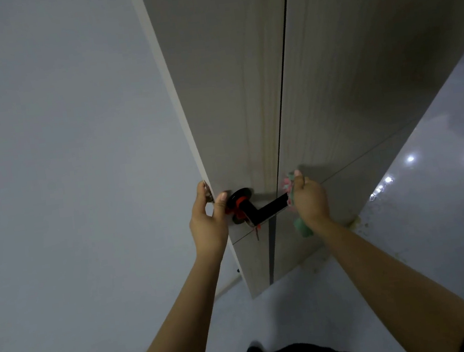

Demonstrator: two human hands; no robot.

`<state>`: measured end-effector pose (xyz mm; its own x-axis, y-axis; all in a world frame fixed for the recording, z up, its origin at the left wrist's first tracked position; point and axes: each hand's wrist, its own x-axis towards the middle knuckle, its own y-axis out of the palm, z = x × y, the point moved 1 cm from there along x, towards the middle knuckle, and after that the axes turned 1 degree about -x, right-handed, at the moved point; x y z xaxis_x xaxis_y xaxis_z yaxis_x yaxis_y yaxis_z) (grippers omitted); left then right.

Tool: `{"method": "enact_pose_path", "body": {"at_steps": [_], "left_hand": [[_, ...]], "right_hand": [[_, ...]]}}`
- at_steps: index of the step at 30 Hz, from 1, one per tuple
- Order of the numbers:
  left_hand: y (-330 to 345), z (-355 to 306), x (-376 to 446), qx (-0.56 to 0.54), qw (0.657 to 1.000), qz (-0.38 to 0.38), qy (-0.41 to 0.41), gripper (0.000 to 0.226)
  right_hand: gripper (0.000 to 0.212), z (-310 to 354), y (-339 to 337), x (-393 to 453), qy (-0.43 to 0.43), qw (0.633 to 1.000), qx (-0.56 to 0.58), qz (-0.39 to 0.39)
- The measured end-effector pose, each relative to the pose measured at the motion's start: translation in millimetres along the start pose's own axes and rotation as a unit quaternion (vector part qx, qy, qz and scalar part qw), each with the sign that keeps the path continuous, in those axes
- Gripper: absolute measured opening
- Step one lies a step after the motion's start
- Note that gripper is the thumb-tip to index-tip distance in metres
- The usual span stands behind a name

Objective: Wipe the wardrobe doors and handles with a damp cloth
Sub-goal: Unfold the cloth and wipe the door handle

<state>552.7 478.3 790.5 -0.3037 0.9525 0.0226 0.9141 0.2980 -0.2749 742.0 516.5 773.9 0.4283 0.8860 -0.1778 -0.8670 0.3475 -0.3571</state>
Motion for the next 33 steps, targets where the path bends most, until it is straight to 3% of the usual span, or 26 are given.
{"method": "enact_pose_path", "body": {"at_steps": [3, 5, 8, 11, 15, 20, 27, 33], "left_hand": [[-3, -4, 0, 0.008, 1.000, 0.014, 0.017, 0.030], [-7, -5, 0, 0.013, 0.999, 0.019, 0.039, 0.023], [-10, -6, 2, 0.008, 0.998, 0.033, 0.052, 0.020], [-9, -4, 2, 0.003, 0.997, 0.042, 0.062, 0.023], [-9, -3, 5, 0.001, 0.997, 0.041, 0.068, 0.022], [-11, -1, 5, -0.005, 0.996, 0.050, 0.067, 0.019], [-12, -5, -2, 0.015, 0.996, 0.046, 0.068, 0.017], [10, -5, -75, 0.013, 0.998, 0.022, 0.051, 0.029]], "right_hand": [[0.057, 4, -8, 1, -0.022, 0.997, -0.080, 0.007], [0.054, 4, -14, 0, -0.058, 0.978, -0.195, -0.047], [0.046, 1, -16, 0, -0.160, 0.907, -0.361, -0.144], [0.038, -13, -3, -17, -0.333, 0.849, -0.347, -0.218], [0.036, -28, 8, -33, -0.360, 0.856, -0.296, -0.222], [0.034, -23, 37, -52, -0.445, 0.838, -0.260, -0.177], [0.036, -17, 31, -44, -0.450, 0.839, -0.263, -0.155], [0.037, -50, -21, -69, -0.449, 0.852, -0.234, -0.137]]}}
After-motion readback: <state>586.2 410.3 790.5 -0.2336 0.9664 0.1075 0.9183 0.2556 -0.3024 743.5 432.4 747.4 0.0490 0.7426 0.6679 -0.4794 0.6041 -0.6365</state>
